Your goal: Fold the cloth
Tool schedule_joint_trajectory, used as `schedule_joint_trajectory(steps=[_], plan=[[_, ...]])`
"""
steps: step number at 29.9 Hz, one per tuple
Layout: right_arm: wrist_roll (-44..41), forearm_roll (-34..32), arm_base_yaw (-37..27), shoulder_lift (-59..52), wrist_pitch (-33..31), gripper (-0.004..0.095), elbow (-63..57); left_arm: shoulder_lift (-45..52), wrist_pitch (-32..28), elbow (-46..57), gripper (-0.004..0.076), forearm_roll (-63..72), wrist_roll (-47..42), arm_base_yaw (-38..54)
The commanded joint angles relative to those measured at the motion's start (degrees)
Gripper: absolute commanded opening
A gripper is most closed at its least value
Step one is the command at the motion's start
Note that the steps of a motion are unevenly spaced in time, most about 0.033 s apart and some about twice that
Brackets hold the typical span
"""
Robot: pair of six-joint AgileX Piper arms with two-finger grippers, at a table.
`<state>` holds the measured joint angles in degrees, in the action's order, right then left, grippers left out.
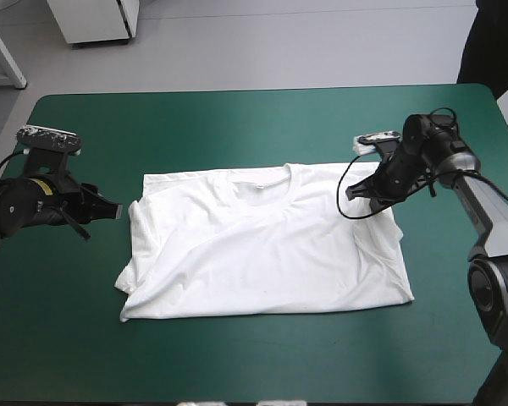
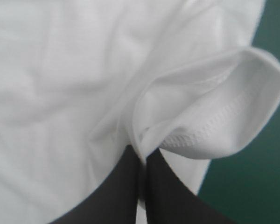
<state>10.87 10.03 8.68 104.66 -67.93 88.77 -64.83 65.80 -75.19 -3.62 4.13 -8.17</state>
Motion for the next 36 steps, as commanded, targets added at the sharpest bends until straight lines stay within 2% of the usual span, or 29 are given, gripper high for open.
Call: schedule_joint_trajectory(steps=[1, 5, 14, 17, 22, 26, 31, 36], plan=[[1.30, 1.09, 3.33, -2.87, 0.44, -0.0017, 1.66, 1.29, -1.75, -1.86, 0.0312, -0.22, -0.26, 0.03], [1.44, 0.11, 6.04, -1.06, 2.17, -0.0017, 1.66, 1.29, -1.62, -1.86, 0.0312, -0.22, -0.26, 0.03], [2.43, -0.61, 6.15, 4.18, 2.20, -0.0010, 1.66, 1.53, -0.63, -1.86, 0.0312, -0.91, 0.18, 0.03], [4.24, -0.50, 6.15, 3.92, 1.35, 0.0069, 1.66, 1.95, -0.50, -1.86, 0.0312, -1.20, 0.31, 0.03], [4.25, -0.40, 6.04, 3.23, -2.10, 0.0318, 2.74, 2.51, 1.82, -1.86, 0.0312, -2.42, 0.31, 0.03], [3.87, -1.84, 6.04, -0.97, -3.38, 0.0478, 2.86, 2.51, 1.84, -1.86, 0.0312, -5.60, -0.34, 0.03], [2.25, -7.65, 5.93, -9.18, -3.63, 0.0504, 2.73, -0.90, 1.84, -1.23, 0.0312, -7.53, -1.86, 0.03], [1.17, -10.62, 5.93, -16.26, -3.63, 0.0504, 2.73, -5.91, 1.43, 1.48, 0.0312, -7.32, -1.75, 0.03]])
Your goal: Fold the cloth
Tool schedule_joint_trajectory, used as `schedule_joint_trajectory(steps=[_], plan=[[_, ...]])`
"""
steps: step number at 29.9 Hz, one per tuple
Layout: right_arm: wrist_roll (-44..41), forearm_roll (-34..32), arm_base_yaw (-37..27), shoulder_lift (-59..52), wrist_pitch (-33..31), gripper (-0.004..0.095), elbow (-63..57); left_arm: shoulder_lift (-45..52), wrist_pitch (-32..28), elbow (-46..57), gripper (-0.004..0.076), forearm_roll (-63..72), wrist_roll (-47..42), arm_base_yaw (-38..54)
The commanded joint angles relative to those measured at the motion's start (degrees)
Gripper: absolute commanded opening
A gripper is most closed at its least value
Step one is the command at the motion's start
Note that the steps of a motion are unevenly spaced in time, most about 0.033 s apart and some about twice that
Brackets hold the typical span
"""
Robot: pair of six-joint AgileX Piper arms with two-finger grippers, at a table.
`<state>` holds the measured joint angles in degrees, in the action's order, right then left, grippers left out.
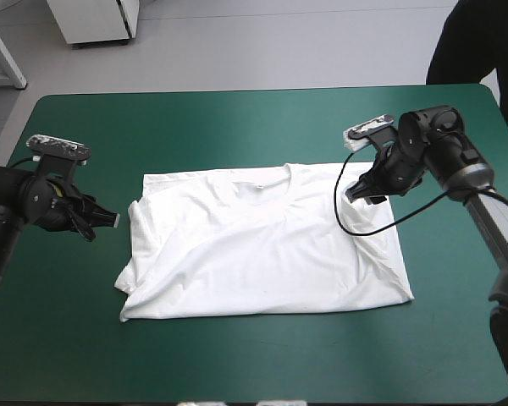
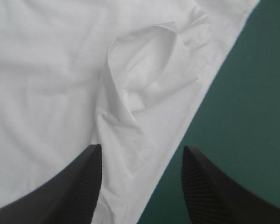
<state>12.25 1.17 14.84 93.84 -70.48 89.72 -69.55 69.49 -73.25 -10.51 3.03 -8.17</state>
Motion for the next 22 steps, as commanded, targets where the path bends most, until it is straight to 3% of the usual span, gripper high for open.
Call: schedule_joint_trajectory(steps=[1, 6, 11, 22], plan=[[-0.74, -2.42, -0.24, -6.40, -1.09, 0.0504, 1.79, -1.71, -2.34, -0.19, 0.0312, -0.28, -0.65, 0.03], [-2.95, -3.41, -0.24, -9.68, -1.09, 0.0504, 0.02, -2.39, -1.40, -0.13, 0.0312, 3.14, -0.65, 0.03], [-4.47, -6.24, -0.24, -16.59, -0.79, 0.0504, -11.25, -0.52, 0.30, 1.85, 0.0312, 6.28, -0.27, 0.03], [-8.39, -5.44, -0.11, -30.61, 2.77, 0.0504, -33.79, 7.55, 2.86, 19.57, 0.0312, 7.26, -0.47, -2.92]])
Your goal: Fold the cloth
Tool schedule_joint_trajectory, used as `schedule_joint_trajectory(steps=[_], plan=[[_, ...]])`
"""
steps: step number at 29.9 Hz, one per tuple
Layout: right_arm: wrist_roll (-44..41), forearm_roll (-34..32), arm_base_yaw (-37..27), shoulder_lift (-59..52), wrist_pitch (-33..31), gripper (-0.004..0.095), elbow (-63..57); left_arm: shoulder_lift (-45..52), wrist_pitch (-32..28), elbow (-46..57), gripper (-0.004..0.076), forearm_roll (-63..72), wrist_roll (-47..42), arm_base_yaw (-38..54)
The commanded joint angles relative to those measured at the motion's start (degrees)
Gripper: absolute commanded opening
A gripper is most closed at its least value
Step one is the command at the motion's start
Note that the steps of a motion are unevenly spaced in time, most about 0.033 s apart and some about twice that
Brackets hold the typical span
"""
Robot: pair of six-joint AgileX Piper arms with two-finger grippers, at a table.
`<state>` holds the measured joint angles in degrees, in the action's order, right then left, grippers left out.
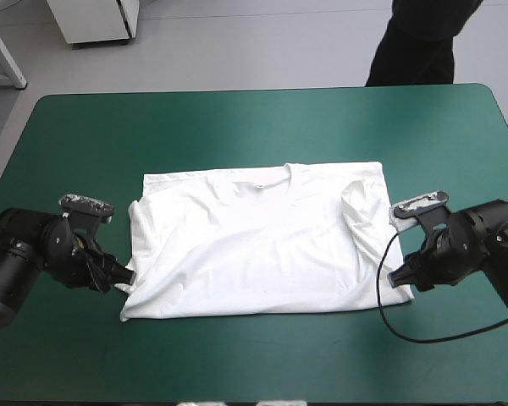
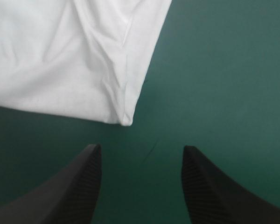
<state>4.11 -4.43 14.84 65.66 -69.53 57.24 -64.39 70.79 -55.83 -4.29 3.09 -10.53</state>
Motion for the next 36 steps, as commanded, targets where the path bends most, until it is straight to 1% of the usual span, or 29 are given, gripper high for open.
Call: schedule_joint_trajectory(steps=[1, 4, 7, 12, 14, 22, 28, 30, 32, 35, 36], plan=[[-0.25, 0.29, -0.11, -2.60, 1.83, 0.0504, -2.20, 2.48, 0.96, 3.36, 0.0312, 1.60, -0.53, -0.56], [-0.25, 0.70, -0.11, -2.69, 2.11, 0.0504, -3.47, 2.48, -0.24, 6.35, 0.0314, 4.89, 0.36, -0.56], [-0.25, 1.08, -0.11, -2.69, 2.89, 0.0504, -3.59, 2.48, -2.57, 9.17, 0.0342, 7.18, 1.55, -0.56], [-0.25, 0.97, -0.11, -2.69, 6.11, 0.0504, -3.70, 1.88, -8.73, 13.20, 0.0393, 8.08, 2.06, -0.56], [-0.25, 0.97, -0.11, -2.58, 7.57, 0.0504, -3.76, 0.87, -10.64, 13.97, 0.0393, 8.55, 2.06, -0.56], [-0.28, 0.36, -0.11, 2.94, 8.70, 0.0504, -3.76, -6.54, -15.79, 14.86, 0.0393, 8.83, 2.40, -0.56], [-0.28, 0.36, -0.11, 7.10, 9.47, 0.0504, -3.76, -10.31, -16.45, 14.86, 0.0388, 10.27, 3.54, -0.56], [-0.28, 0.36, -0.11, 8.33, 9.58, 0.0504, -3.76, -10.98, -16.87, 14.90, 0.0367, 11.21, 4.07, -0.56], [-0.28, 0.36, -0.11, 9.85, 9.58, 0.0504, -3.76, -11.34, -17.81, 15.11, 0.0328, 11.46, 4.21, -0.56], [-0.28, 0.36, -0.11, 11.64, 9.58, 0.0504, -3.76, -11.70, -18.70, 15.74, 0.0230, 11.64, 4.21, -0.56], [-0.55, 0.36, -0.11, 12.13, 9.58, 0.0504, -3.76, -11.80, -18.70, 15.85, 0.0179, 11.64, 4.21, -0.56]])
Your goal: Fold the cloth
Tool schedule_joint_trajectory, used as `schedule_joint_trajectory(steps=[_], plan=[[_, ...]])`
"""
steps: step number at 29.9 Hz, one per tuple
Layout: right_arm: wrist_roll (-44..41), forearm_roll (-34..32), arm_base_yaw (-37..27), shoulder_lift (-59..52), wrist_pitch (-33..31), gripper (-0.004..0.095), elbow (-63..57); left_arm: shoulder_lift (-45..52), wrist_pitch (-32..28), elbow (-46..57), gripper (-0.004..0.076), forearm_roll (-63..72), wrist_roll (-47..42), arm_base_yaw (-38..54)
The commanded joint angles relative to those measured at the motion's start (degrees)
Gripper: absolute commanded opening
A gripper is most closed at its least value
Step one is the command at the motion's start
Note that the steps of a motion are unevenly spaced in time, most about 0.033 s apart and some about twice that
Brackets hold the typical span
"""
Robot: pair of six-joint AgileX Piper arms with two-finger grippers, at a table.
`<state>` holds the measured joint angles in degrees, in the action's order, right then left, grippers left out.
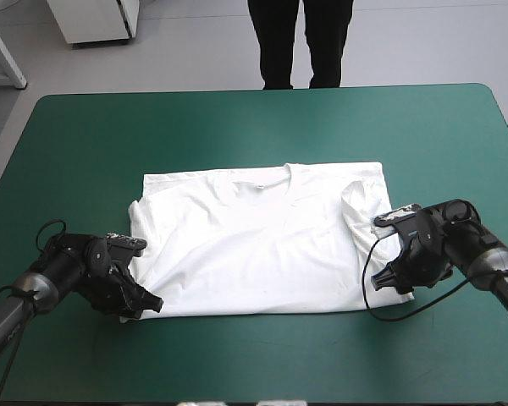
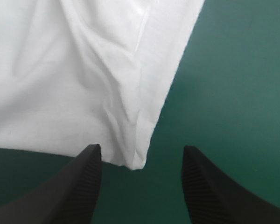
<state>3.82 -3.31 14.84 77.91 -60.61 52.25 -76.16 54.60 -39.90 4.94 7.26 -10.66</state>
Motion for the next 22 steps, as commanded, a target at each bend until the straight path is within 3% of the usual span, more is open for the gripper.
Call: schedule_joint_trajectory(steps=[1, 5, 15, 19, 22], plan=[[-0.25, -0.65, -0.11, 0.50, 0.66, 0.0504, 1.23, -0.03, -2.51, 0.03, 0.0143, 2.40, 0.04, -0.43], [-0.25, -0.39, -0.11, 2.21, 0.44, 0.0504, 1.23, -0.03, -2.51, 0.03, -0.0010, 2.40, 0.04, -0.43], [-0.15, 2.25, -0.11, 6.02, 1.13, 0.0485, -0.15, -0.03, -1.81, 0.03, -0.0009, 2.05, 0.04, -0.43], [1.01, 4.68, -0.11, 7.13, 1.01, 0.0398, -1.73, -0.03, -1.43, 0.03, -0.0009, 2.05, 0.04, -0.43], [1.13, 5.44, -0.11, 7.51, 1.01, 0.0275, -1.82, -0.03, -1.26, 0.03, -0.0009, 2.05, 0.04, -0.43]])
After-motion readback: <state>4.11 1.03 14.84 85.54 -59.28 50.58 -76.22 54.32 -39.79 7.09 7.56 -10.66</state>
